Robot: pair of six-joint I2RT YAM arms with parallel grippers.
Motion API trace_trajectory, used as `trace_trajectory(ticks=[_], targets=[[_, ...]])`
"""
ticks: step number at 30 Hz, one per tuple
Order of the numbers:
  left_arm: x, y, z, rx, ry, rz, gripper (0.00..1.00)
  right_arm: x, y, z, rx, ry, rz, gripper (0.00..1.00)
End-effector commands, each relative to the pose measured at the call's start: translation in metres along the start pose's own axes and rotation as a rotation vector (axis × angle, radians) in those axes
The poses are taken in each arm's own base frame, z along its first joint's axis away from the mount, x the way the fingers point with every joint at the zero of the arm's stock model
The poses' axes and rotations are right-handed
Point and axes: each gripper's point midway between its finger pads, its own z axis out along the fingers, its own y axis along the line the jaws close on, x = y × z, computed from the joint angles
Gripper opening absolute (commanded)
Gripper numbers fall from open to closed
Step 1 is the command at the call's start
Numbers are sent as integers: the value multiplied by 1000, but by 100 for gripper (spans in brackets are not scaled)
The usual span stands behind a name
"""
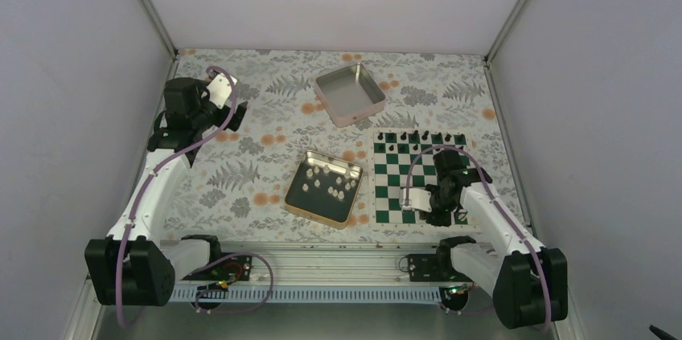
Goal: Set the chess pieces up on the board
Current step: Place the chess piece on the chessboard.
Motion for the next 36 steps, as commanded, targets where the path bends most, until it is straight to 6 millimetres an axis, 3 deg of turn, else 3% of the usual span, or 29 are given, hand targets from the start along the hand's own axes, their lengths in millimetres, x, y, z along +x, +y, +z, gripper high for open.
trace_trajectory(ticks=[1,11,30,32,36], targets=[[-2,-1,0,-2,-11,19,100,0,-7,0,38,-11,0,4],[-1,0,0,-3,-10,21,100,-7,-7,-13,44,-38,6,4],[0,-2,2,7,-5,22,100,1,-4,4,26,-20,18,4],[0,-2,2,9,-5,21,100,2,-4,5,25,-13,20,8],[0,-2,2,8,-5,23,100,3,-8,2,46,-7,44,25]])
